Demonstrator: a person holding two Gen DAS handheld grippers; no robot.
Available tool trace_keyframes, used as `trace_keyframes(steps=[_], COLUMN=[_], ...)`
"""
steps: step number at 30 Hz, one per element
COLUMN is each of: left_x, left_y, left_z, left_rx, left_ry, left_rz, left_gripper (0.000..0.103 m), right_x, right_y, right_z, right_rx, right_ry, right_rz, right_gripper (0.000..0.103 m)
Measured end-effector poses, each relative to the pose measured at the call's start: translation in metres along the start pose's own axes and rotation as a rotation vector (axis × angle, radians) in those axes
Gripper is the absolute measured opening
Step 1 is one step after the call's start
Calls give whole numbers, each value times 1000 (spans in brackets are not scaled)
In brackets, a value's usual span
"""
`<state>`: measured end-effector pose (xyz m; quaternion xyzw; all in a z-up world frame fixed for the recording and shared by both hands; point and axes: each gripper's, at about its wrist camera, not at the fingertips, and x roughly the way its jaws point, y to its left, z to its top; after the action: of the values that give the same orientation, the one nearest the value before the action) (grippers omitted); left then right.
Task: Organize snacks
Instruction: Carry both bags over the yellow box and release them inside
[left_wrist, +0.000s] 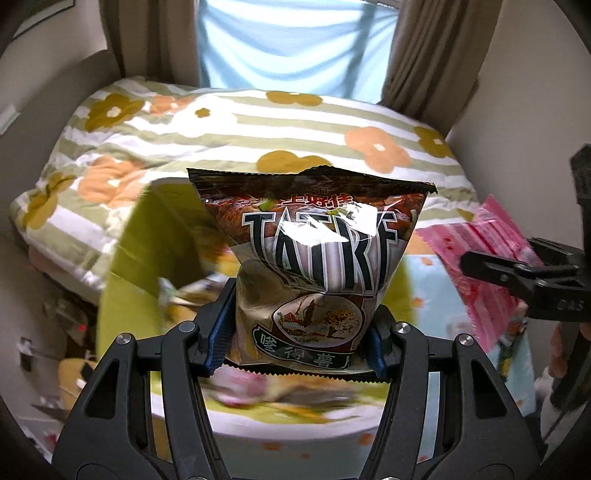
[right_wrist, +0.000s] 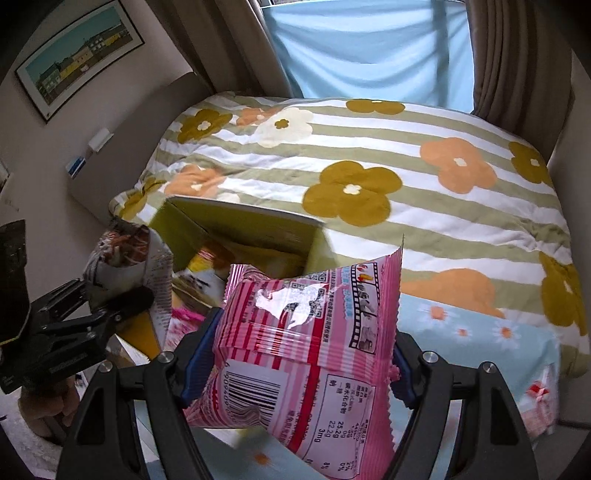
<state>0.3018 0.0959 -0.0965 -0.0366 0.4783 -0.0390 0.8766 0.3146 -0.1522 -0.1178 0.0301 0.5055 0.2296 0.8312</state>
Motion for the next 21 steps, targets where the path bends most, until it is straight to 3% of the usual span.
trace_keyframes(steps=[8, 15, 16, 17, 19, 21], left_x=[36, 81, 85, 86, 86, 81], left_y=[79, 103, 106, 107, 111, 114], left_z=[29, 39, 40, 39, 38, 37], left_rx=[30, 17, 12, 10, 16, 17], left_ry=[61, 151, 159, 162, 154, 139], left_rz=[23, 8, 2, -4, -1, 5], left_gripper=[55, 57, 62, 80, 103, 103], right_x=[40, 70, 74, 77, 80, 83], right_y=[53, 64, 64, 64, 59, 57], right_z=[11, 5, 4, 4, 4, 4], right_rx=[77, 140, 155, 167, 202, 217], right_ry=[-41, -34, -27, -21, -18, -15], right_rz=[-28, -56, -57, -53, -36, -27], right_gripper=[74, 74, 74, 74, 74, 74])
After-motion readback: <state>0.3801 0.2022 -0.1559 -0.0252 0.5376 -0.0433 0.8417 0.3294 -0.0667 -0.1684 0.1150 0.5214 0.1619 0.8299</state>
